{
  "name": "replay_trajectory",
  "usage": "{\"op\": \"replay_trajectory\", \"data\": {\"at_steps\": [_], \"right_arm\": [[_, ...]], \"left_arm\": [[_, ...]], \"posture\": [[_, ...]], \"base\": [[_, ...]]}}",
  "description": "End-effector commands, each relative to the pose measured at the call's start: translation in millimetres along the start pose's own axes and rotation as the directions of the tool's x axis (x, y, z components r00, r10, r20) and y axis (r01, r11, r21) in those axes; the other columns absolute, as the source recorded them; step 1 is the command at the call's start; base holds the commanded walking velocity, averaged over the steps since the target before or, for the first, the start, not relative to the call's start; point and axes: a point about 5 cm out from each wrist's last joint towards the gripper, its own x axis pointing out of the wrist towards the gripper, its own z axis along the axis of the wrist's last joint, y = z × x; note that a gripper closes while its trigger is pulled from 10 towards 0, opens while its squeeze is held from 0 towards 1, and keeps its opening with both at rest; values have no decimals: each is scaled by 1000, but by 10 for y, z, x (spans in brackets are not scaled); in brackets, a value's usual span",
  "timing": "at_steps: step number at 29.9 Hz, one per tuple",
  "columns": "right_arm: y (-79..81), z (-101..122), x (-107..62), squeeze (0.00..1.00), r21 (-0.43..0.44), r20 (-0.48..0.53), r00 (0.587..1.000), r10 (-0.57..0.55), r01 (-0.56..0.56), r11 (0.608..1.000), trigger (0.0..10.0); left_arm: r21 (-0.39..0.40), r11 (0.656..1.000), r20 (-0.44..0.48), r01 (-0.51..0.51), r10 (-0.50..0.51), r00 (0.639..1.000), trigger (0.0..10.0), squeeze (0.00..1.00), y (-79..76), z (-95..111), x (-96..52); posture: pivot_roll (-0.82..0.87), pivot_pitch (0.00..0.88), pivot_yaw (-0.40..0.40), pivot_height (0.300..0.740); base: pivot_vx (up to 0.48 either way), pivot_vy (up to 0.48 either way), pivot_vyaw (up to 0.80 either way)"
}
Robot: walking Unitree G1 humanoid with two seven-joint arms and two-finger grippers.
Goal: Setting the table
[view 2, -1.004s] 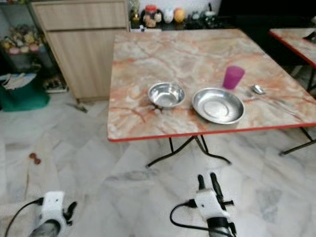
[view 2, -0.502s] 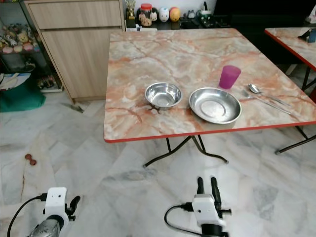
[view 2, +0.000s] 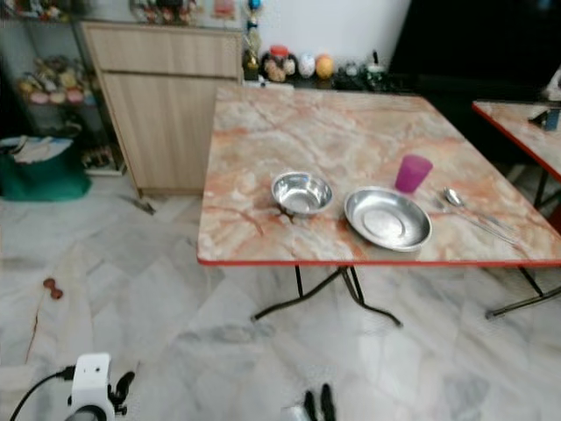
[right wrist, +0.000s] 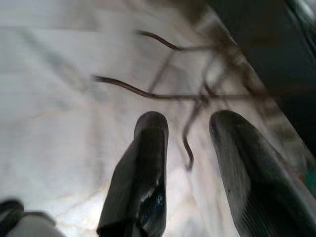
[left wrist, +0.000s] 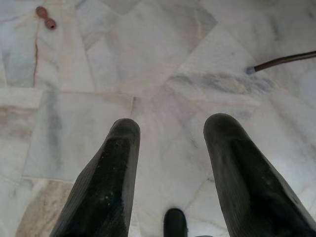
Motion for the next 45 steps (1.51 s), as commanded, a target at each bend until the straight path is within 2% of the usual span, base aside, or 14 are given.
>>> {"op": "replay_trajectory", "data": {"at_steps": [1, 2, 3, 4, 5, 9, 11, 13, 21, 29, 35, 39, 41, 45], "right_arm": [[1703, 2299, -2548, 0, 593, 21, 571, 821, -668, 449, 10000], [1697, 2360, -2598, 0, 553, 62, 563, 824, -707, 441, 10000], [1691, 1077, -2244, 0, 612, -213, 675, 706, -471, 636, 10000], [-4, -1133, -808, 0, 496, -603, 794, 77, 297, 816, 10000], [-714, -1404, -527, 0, 466, -617, 776, -133, 496, 733, 10000], [-888, -1439, -487, 0, 522, -597, 782, -181, 549, 652, 10000], [-1515, -1116, 138, 0, 680, -506, 803, -314, 595, 427, 10000], [-2282, -615, 558, 0, 754, -350, 784, -513, 561, 341, 10000], [-2309, -656, 677, 0, 812, -358, 846, -396, 492, 316, 10000], [-1837, -687, 716, 0, 821, -386, 917, -104, 393, 414, 10000], [-1354, -846, 556, 0, 797, -493, 854, 166, 367, 479, 10000], [-1257, -829, 536, 0, 808, -462, 862, 210, 311, 501, 10000], [-1200, -714, 581, 0, 763, -371, 899, 232, 153, 628, 10000], [-1153, -647, 596, 0, 669, -318, 915, 249, 31, 743, 10000]], "left_arm": [[-17, 1000, -7, 0, 0, 1000, 10000, 0, -11, 2, 7], [-16, 1000, -5, 2, -2, 1000, 10000, 0, -10, 9, 10], [-16, 1000, -3, 3, -3, 1000, 10000, 0, -12, 16, 13], [-15, 1000, -1, 5, -5, 1000, 10000, 0, -13, 30, 19], [-14, 1000, 0, 5, -5, 1000, 10000, 0, -12, 33, 20], [-13, 1000, 2, 6, -6, 1000, 10000, 0, -9, 52, 29], [-14, 1000, 3, 5, -5, 1000, 10000, 0, -8, 57, 31], [-15, 1000, 3, 5, -5, 1000, 10000, 0, -11, 63, 35], [-16, 1000, -4, 12, -12, 1000, 10000, 0, -35, 57, 38], [-20, 1000, -16, 21, -21, 1000, 10000, 0, -53, 44, 39], [-17, 1000, -41, 22, -22, 999, 10000, 0, -48, 0, 28], [-16, 1000, -50, 25, -26, 998, 10000, 0, -59, -13, 25], [-16, 1000, -54, 27, -28, 998, 10000, 0, -67, -20, 25], [-16, 999, -59, 29, -30, 998, 10000, 0, -70, -31, 21]], "posture": [[-30, 0, -40, 740], [-30, 0, -38, 740], [-30, 0, -38, 740], [-29, 0, -33, 740], [-29, 0, -33, 740], [-27, 0, -30, 740], [-27, 0, -30, 740], [-27, 0, -28, 740], [-28, 0, -25, 740], [-29, 0, -24, 740], [-32, 0, -21, 740], [-32, 0, -21, 740], [-30, 0, -22, 740], [-32, 0, -24, 740]], "base": [[0, 0, 0], [0, 0, 0], [0, 0, 0], [0, 0, 0], [0, 0, 0], [0, 0, 0], [0, 0, 0], [0, 0, 0], [0, 0, 0], [0, 0, 0], [0, 0, 0], [0, 0, 0], [0, 0, 0], [0, 0, 0]]}}
